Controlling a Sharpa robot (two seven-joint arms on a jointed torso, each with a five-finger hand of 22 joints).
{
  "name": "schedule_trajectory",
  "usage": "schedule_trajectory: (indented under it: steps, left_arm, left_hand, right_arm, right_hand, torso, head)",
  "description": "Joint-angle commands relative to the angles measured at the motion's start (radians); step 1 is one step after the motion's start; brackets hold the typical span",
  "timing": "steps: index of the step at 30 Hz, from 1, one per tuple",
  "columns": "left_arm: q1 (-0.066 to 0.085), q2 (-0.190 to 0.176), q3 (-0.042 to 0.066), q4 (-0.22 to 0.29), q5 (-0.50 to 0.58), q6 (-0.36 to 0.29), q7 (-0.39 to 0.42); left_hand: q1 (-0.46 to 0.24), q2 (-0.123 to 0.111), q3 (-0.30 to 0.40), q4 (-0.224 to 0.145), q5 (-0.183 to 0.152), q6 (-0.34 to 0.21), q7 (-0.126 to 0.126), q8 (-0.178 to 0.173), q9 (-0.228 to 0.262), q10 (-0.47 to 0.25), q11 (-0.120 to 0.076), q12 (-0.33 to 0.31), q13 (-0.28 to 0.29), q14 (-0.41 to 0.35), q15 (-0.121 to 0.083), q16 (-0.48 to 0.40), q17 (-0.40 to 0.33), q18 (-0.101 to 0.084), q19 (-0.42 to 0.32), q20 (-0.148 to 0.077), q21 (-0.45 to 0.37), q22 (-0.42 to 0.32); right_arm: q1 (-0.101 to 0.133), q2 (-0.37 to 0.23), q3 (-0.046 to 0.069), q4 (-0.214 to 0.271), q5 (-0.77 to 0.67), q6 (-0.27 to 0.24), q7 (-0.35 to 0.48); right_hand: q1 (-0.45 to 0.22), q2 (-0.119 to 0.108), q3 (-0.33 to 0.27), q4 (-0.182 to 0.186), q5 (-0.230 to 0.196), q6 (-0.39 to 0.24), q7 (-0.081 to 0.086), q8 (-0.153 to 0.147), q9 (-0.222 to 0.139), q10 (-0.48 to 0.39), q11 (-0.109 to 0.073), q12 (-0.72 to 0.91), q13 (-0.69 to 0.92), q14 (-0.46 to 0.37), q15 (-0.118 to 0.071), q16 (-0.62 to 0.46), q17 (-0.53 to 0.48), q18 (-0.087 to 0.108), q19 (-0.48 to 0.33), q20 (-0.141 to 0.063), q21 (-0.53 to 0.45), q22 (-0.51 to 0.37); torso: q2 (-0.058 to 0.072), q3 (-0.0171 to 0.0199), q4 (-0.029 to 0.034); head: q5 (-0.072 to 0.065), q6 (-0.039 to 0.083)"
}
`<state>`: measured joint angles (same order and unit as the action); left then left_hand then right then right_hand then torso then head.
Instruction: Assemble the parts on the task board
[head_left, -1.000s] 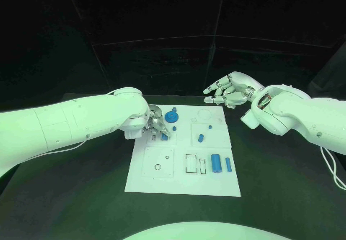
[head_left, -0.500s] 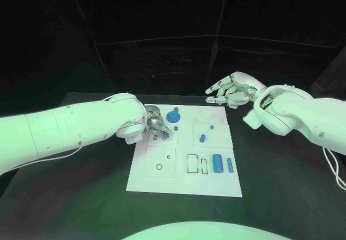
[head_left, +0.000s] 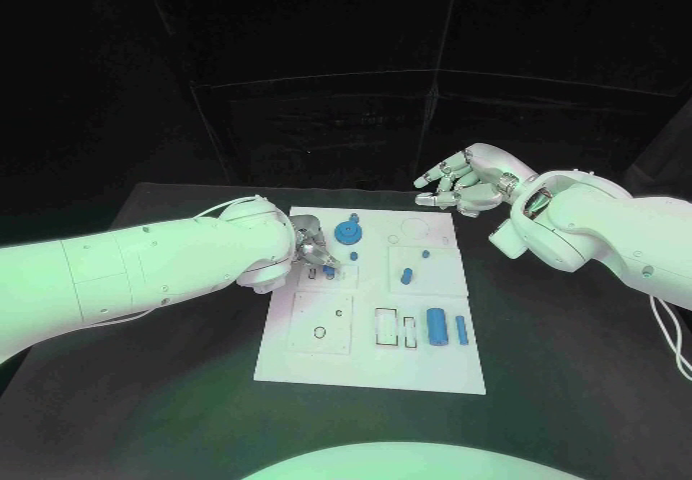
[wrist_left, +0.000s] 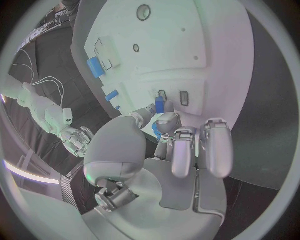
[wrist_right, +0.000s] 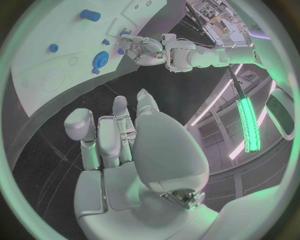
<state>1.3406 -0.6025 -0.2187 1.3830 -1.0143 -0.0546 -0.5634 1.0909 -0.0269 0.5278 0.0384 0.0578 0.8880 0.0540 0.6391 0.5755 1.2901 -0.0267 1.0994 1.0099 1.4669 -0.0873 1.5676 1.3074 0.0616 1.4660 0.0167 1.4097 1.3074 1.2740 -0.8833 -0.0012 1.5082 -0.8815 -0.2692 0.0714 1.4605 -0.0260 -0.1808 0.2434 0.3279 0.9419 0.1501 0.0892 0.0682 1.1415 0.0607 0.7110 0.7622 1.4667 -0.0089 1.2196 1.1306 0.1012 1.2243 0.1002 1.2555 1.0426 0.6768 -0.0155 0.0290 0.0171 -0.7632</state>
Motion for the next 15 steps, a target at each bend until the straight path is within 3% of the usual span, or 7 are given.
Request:
schedule_trajectory:
  steps: [1, 15]
  left_arm:
    - [-0.001, -0.001, 0.001, 0.005, -0.044, -0.009, 0.005]
    - [-0.003, -0.003, 0.001, 0.009, -0.046, 0.062, -0.018]
  left_hand:
    - [0.008, 0.007, 0.135, -0.129, -0.001, 0.001, -0.008, 0.003, 0.002, 0.009, -0.001, 0.003, 0.002, 0.104, -0.002, 0.003, 0.263, -0.010, 0.026, 0.003, -0.001, 0.013]
    - [0.007, 0.003, 0.139, -0.131, -0.001, 0.002, -0.009, 0.006, 0.004, 0.011, -0.002, 0.004, 0.003, 0.104, -0.002, 0.003, 0.263, -0.010, 0.027, 0.002, 0.000, 0.016]
  right_arm:
    - [0.002, 0.001, 0.001, 0.000, -0.003, 0.005, 0.010]
    - [0.002, 0.003, 0.001, -0.002, -0.004, 0.010, 0.012]
  right_hand:
    - [0.000, 0.010, -0.006, -0.001, 0.005, 0.002, -0.004, 0.004, 0.001, 0.004, -0.003, -0.007, -0.001, 0.005, -0.008, -0.005, -0.002, 0.013, 0.000, -0.005, -0.005, -0.001]
    - [-0.002, 0.010, -0.009, 0.000, 0.006, 0.002, -0.004, 0.004, 0.001, 0.004, -0.003, -0.007, -0.002, 0.005, -0.008, -0.006, -0.002, 0.013, 0.000, -0.005, -0.005, -0.001]
  torso:
    - [0.001, 0.0004, -0.0010]
    - [-0.001, 0.0007, -0.0010]
  head:
    - [0.000, -0.002]
    - [0.001, -0.005]
